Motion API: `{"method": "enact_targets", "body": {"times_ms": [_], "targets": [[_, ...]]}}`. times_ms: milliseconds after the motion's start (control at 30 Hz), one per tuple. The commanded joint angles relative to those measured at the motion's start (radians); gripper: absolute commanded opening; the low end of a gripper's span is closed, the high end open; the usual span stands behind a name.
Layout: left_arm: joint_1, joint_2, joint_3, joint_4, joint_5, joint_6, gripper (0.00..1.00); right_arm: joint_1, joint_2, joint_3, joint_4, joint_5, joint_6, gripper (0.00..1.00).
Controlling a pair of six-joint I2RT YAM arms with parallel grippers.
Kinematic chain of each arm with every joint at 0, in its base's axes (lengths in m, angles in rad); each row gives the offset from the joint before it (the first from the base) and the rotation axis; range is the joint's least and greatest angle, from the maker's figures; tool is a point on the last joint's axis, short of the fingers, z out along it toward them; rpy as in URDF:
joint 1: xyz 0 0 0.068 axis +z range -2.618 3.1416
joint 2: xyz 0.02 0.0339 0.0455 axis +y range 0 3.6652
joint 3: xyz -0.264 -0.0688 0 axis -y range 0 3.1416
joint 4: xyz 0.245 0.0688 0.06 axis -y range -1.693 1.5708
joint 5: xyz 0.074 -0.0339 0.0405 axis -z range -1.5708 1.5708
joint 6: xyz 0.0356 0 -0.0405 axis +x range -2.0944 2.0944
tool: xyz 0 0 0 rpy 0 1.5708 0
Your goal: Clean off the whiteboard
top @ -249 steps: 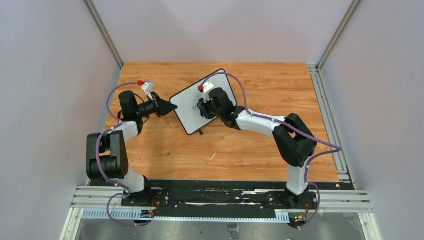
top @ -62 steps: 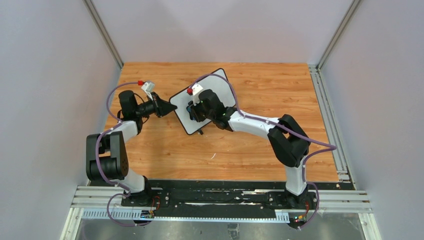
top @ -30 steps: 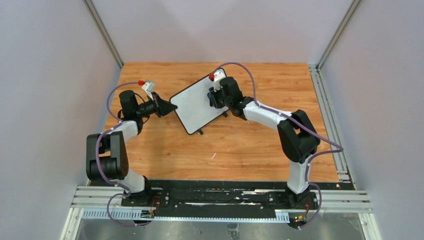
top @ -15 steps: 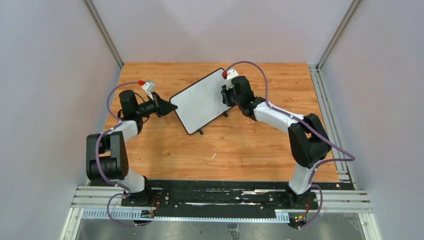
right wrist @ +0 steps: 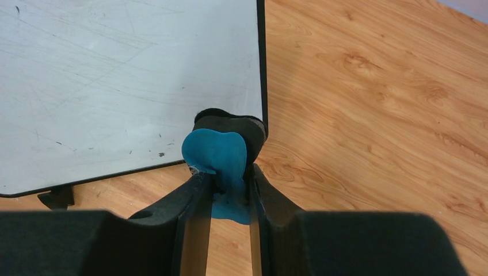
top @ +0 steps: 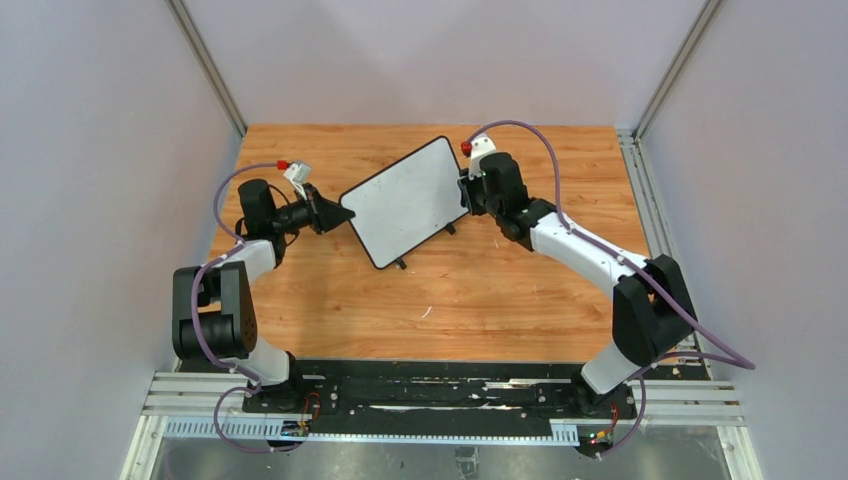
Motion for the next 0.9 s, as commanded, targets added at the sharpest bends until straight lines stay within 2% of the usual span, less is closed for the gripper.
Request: {"method": "enact_targets", "body": {"times_ms": [0, 133, 267, 533, 833, 867], "targets": [[-0.006, 0.035, -0.002, -0.082, -0.023, 0.117, 0.09, -0.004, -0.026, -0.034, -0.023, 0.035, 0.017, 0.01], [-0.007, 0.026, 0.003, -0.106, -0.031, 0.133, 0.15, -0.004, -0.041, -0.056, -0.023, 0.047, 0.024, 0.01], [-0.007, 0.028, 0.006, -0.116, -0.032, 0.134, 0.31, -0.01, -0.063, -0.078, -0.022, 0.061, 0.026, 0.01], [-0.007, 0.027, 0.013, -0.146, -0.034, 0.151, 0.43, -0.028, -0.114, -0.126, -0.038, 0.076, 0.025, 0.01], [-0.006, -0.015, 0.01, -0.214, -0.013, 0.184, 0.44, -0.062, -0.148, -0.177, -0.048, 0.093, 0.035, 0.01], [-0.007, -0.023, 0.006, -0.216, -0.006, 0.184, 0.41, -0.065, -0.148, -0.18, -0.047, 0.093, 0.036, 0.01]]}}
